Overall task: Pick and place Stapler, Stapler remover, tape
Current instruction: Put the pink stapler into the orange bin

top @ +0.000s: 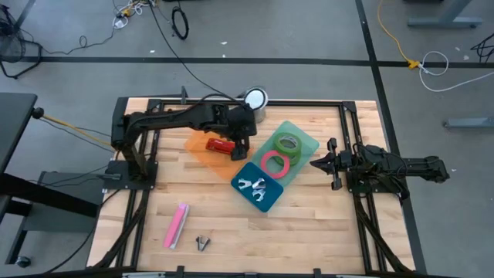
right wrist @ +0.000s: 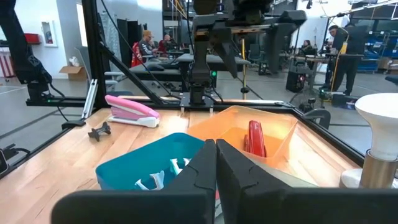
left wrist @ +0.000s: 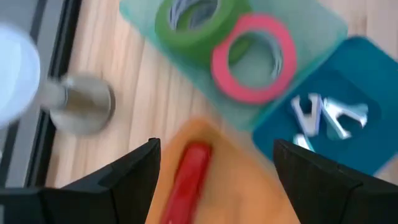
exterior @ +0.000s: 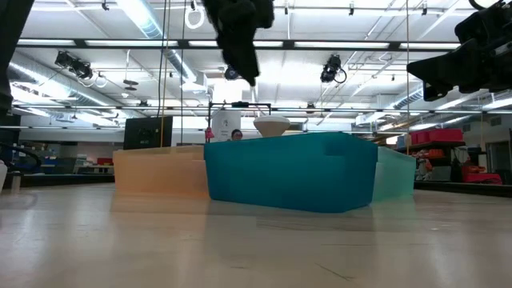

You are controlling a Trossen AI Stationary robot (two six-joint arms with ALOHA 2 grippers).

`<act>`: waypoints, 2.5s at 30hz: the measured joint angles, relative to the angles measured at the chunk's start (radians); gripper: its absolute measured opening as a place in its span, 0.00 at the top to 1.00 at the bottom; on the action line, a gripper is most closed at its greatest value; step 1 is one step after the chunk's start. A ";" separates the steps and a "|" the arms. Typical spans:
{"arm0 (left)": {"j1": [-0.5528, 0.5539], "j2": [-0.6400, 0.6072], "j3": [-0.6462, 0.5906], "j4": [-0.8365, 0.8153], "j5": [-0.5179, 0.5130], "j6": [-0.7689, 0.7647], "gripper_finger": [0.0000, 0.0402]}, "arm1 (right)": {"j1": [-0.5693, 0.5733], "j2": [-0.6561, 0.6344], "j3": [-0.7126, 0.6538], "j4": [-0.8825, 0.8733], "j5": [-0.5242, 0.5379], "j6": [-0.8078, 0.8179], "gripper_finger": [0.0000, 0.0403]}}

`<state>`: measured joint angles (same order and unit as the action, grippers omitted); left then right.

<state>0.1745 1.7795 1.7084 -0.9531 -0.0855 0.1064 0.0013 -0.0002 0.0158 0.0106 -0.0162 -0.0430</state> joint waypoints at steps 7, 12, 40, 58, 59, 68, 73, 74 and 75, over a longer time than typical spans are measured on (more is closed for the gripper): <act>-0.012 -0.049 0.000 -0.159 0.000 -0.069 0.23 | 0.000 0.000 0.000 0.000 0.000 0.000 0.97; -0.028 -0.068 -0.001 -0.215 0.000 -0.127 0.23 | 0.000 0.000 0.000 0.000 0.000 0.000 0.97; -0.136 -0.359 -0.504 0.004 0.031 -0.488 0.23 | 0.000 0.000 0.000 0.000 0.000 0.000 0.97; -0.356 -0.506 -0.649 -0.119 0.045 -0.777 0.23 | 0.000 0.000 0.000 0.001 0.000 0.000 0.97; -0.366 -0.506 -0.654 -0.120 0.055 -0.793 0.23 | 0.000 0.000 0.000 0.001 0.000 0.000 0.97; -0.446 -0.506 -0.656 -0.164 0.116 -1.016 0.23 | 0.000 0.000 0.000 0.000 0.000 0.000 0.97; -0.484 -0.506 -0.656 -0.166 0.118 -1.069 0.23 | 0.000 0.000 0.000 0.000 0.000 0.000 0.97; -0.493 -0.506 -0.656 -0.170 0.118 -1.077 0.23 | 0.000 0.000 0.000 0.000 0.000 0.000 0.97; -0.504 -0.506 -0.656 -0.171 0.116 -1.088 0.23 | 0.000 0.000 0.000 0.000 0.000 0.000 0.97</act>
<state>-0.3290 1.2736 1.0527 -1.1240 0.0308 -0.9817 0.0013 -0.0002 0.0158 0.0109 -0.0162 -0.0429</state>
